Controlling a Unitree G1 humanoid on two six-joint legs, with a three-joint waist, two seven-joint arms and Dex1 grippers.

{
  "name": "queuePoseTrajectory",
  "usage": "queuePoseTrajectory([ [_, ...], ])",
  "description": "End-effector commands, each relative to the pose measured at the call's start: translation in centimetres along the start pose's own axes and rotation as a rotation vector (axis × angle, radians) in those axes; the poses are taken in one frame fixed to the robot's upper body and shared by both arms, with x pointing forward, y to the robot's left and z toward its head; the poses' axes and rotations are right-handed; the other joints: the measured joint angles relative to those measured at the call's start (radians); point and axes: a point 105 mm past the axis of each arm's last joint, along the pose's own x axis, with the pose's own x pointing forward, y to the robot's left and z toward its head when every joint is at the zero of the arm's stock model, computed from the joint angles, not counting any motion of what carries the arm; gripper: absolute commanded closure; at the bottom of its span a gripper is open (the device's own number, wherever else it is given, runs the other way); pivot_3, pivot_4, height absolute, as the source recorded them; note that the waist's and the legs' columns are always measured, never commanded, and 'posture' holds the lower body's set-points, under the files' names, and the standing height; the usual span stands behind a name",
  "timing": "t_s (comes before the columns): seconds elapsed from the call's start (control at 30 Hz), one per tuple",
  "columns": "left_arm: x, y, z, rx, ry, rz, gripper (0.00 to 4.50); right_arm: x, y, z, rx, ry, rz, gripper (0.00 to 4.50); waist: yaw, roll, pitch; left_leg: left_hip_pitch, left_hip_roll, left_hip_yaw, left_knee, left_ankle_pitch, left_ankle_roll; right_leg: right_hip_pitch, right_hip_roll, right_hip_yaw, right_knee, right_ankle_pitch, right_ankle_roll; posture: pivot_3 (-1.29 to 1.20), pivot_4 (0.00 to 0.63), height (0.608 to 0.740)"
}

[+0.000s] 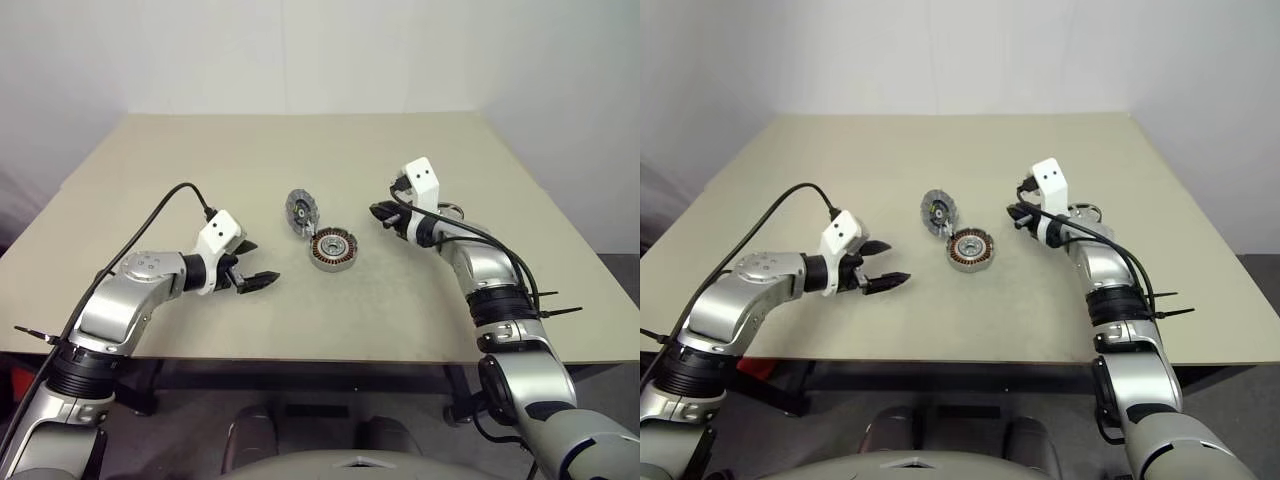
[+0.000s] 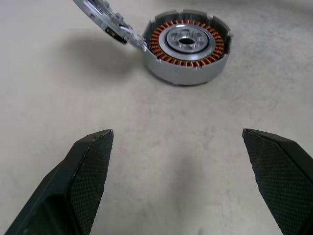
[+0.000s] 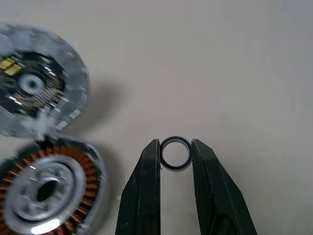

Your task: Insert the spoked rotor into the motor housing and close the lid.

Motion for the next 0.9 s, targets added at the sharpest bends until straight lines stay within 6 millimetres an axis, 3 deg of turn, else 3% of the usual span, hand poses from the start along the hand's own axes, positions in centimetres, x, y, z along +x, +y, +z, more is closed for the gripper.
queuePoseTrajectory([
  [0.03,-0.2,0.1,0.6,0.038,-0.013,0.005,0.00,-0.1,1.4,2.0,-0.016,-0.051,0.053,3.83,0.002,0.000,0.000,0.000,0.000,0.000,0.000,0.000,0.000,0.000,0.000,0.000,0.000,0.000,0.000,0.00,0.000,0.740],
  [0.2,-0.2,0.1,0.0,0.052,0.015,0.005,0.00,0.1,5.2,0.3,-0.015,0.007,0.187,3.83,0.001,0.000,0.000,0.001,0.000,0.000,-0.001,0.000,0.000,0.000,0.000,0.000,0.000,0.000,0.000,0.00,0.000,0.740],
  [0.37,-0.4,0.2,-0.5,0.064,0.037,0.009,0.00,0.2,7.2,-1.0,0.010,0.050,0.234,3.83,0.001,0.000,0.000,0.000,0.000,0.000,-0.001,0.000,0.000,0.000,0.000,0.000,0.000,0.000,0.000,0.00,0.000,0.740],
  [0.73,-0.5,0.3,-0.4,0.074,0.041,0.011,0.00,0.9,8.0,-2.4,0.030,0.092,0.239,3.83,0.001,0.000,0.000,0.001,0.000,0.000,-0.001,0.000,-0.001,0.000,0.000,0.000,0.000,0.000,0.000,0.00,0.000,0.740],
  [0.9,-0.5,0.4,-0.3,0.079,0.040,0.015,0.00,1.3,7.9,-4.9,0.069,0.156,0.219,3.83,0.000,0.000,0.000,0.001,0.000,0.000,-0.002,0.000,-0.001,0.000,0.000,0.000,0.000,0.000,0.000,0.00,0.000,0.740],
])
